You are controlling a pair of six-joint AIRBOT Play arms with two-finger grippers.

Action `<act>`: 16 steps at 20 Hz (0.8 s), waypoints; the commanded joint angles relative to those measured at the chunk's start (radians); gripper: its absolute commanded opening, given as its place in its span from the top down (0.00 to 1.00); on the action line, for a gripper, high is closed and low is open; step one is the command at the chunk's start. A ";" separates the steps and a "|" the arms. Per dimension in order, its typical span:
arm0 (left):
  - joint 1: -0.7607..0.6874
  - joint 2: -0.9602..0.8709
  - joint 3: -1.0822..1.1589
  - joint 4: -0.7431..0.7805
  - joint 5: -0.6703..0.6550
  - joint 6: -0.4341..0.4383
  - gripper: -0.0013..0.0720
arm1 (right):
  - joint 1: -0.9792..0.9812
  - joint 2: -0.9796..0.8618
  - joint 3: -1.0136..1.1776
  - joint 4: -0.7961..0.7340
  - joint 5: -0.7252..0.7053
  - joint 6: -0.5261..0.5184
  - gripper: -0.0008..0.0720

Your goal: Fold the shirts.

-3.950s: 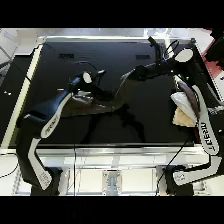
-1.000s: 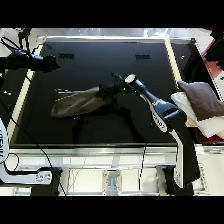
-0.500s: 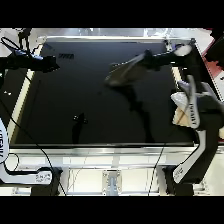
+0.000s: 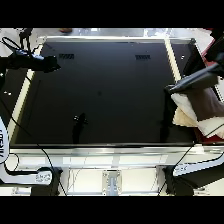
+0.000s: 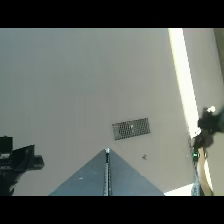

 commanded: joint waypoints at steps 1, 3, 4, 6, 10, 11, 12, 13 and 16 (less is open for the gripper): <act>-0.014 0.000 0.000 -0.003 0.000 0.000 0.96 | -0.137 0.056 -0.007 -0.180 0.199 -0.036 0.97; -0.024 0.000 0.000 -0.002 0.001 0.000 0.96 | -0.164 0.076 -0.060 -0.332 0.248 -0.055 0.97; -0.026 0.000 0.000 -0.005 0.000 0.000 0.96 | -0.164 0.089 -0.098 -0.356 0.247 -0.079 0.97; -0.035 0.001 0.000 -0.006 0.000 -0.001 0.96 | -0.163 0.095 -0.169 -0.386 0.248 -0.082 0.97; -0.042 0.001 0.000 -0.006 0.000 0.000 0.96 | -0.156 0.095 -0.296 -0.364 0.249 -0.075 0.82; -0.043 0.000 0.000 -0.006 0.001 0.000 0.96 | -0.156 0.100 -0.297 -0.348 0.251 -0.070 0.43; -0.043 0.000 0.000 -0.006 0.001 0.000 0.96 | -0.156 0.114 -0.283 -0.316 0.250 -0.068 0.16; -0.043 0.000 0.000 -0.006 0.001 0.000 0.96 | -0.156 0.129 -0.249 -0.289 0.249 -0.068 0.12; -0.043 0.000 0.000 -0.006 0.002 0.000 0.96 | -0.156 0.154 -0.033 -0.203 0.234 -0.061 0.12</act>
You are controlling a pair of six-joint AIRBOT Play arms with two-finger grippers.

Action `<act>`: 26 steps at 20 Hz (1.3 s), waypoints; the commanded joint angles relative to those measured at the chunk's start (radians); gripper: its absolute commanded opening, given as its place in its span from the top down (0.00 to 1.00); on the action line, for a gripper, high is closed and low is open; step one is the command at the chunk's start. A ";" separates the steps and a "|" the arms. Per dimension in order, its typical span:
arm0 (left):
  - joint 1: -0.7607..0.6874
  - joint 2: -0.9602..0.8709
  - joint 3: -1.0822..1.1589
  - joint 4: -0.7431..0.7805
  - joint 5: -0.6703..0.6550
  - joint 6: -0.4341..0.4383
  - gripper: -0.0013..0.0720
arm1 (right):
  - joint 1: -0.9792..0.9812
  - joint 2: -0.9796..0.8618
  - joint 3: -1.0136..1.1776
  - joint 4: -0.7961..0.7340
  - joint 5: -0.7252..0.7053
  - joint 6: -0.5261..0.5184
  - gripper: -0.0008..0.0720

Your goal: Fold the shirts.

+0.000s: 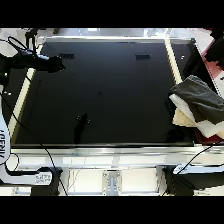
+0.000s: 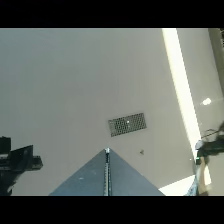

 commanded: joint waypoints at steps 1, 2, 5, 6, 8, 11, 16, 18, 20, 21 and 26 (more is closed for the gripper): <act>-0.001 0.000 0.000 0.000 0.002 0.000 0.96 | 0.000 0.022 0.198 0.182 -0.036 0.030 0.13; -0.002 0.000 0.000 -0.002 0.005 0.000 0.96 | 0.002 0.036 0.220 0.353 -0.084 0.027 0.13; -0.013 0.000 0.000 -0.056 0.031 0.000 0.96 | 0.119 0.098 0.102 0.740 -0.279 -0.156 0.14; -0.019 0.000 0.000 -0.089 0.041 0.000 0.96 | 0.190 0.101 0.067 0.723 -0.307 -0.178 0.14; -0.029 0.000 0.000 -0.119 0.055 0.000 0.96 | 0.361 0.083 0.006 0.618 -0.319 -0.232 0.14; -0.048 0.000 0.000 -0.121 0.056 0.000 0.96 | 0.610 0.047 -0.065 0.454 -0.320 -0.336 0.13; -0.056 0.000 0.000 -0.121 0.034 0.000 0.96 | 0.830 0.010 -0.068 0.217 -0.383 -0.346 0.13; -0.056 0.000 0.000 -0.121 0.034 0.000 0.96 | 0.860 0.010 -0.065 0.218 -0.398 -0.346 0.13; -0.056 0.000 0.000 -0.121 0.034 0.000 0.96 | 0.878 0.013 -0.065 0.221 -0.399 -0.346 0.13; -0.056 0.000 0.000 -0.121 0.034 0.000 0.96 | 0.880 0.012 -0.065 0.224 -0.399 -0.346 0.13; -0.056 0.000 0.000 -0.121 0.034 0.000 0.96 | 0.880 0.012 -0.065 0.233 -0.399 -0.346 0.13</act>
